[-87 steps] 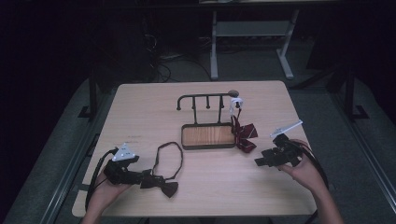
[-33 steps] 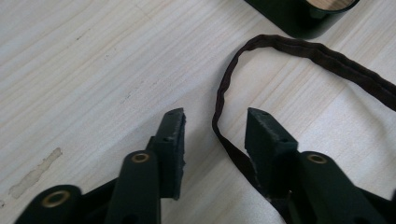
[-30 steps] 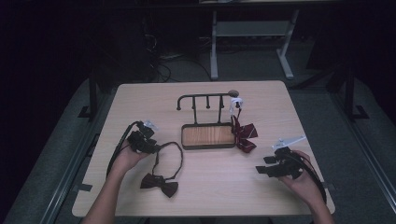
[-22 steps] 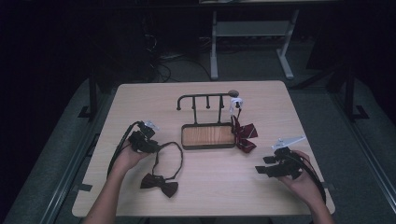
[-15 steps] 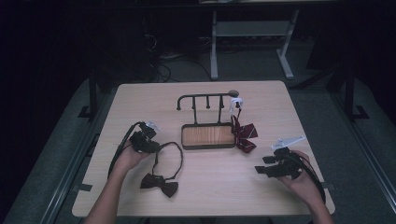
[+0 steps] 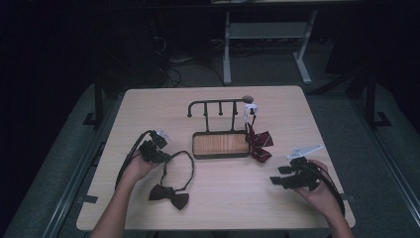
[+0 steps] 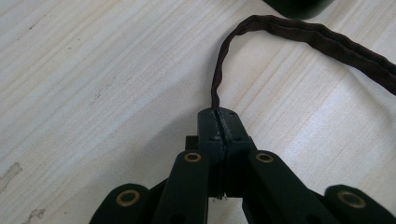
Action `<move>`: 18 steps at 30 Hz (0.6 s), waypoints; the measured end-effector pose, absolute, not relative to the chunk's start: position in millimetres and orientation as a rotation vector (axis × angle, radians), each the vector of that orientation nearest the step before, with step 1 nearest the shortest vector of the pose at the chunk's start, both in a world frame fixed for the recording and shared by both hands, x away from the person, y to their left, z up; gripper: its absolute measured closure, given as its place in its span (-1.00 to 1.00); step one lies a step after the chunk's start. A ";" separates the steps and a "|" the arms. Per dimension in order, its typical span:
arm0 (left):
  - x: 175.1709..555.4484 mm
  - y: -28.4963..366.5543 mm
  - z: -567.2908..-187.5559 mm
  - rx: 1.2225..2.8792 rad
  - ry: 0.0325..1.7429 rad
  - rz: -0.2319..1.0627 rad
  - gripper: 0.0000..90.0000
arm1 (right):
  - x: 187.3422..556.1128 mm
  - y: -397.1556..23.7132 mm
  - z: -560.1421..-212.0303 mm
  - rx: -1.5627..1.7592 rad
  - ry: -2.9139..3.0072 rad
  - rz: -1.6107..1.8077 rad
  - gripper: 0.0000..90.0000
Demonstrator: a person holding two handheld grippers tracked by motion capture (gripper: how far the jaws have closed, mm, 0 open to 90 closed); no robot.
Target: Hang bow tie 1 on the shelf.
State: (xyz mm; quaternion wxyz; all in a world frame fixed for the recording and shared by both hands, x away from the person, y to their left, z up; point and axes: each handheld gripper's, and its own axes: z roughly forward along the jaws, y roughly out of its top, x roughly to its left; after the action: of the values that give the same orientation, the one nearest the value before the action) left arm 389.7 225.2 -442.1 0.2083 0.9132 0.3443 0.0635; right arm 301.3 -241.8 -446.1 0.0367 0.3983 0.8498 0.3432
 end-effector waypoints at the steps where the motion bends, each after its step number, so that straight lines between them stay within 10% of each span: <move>1: 389.1 225.0 -441.7 2.540 0.962 0.173 0.99 | 301.0 -241.7 -445.9 1.231 2.608 1.055 -0.06; 18: 373.7 226.5 -422.9 2.482 0.897 0.198 0.99 | 301.6 -243.5 -446.1 1.229 2.597 1.069 -0.06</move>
State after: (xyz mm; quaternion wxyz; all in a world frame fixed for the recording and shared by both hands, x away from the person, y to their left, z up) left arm 373.7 226.5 -422.9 0.2450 0.9093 0.3285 0.0725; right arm 301.6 -243.5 -446.1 0.0380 0.4007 0.8465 0.3485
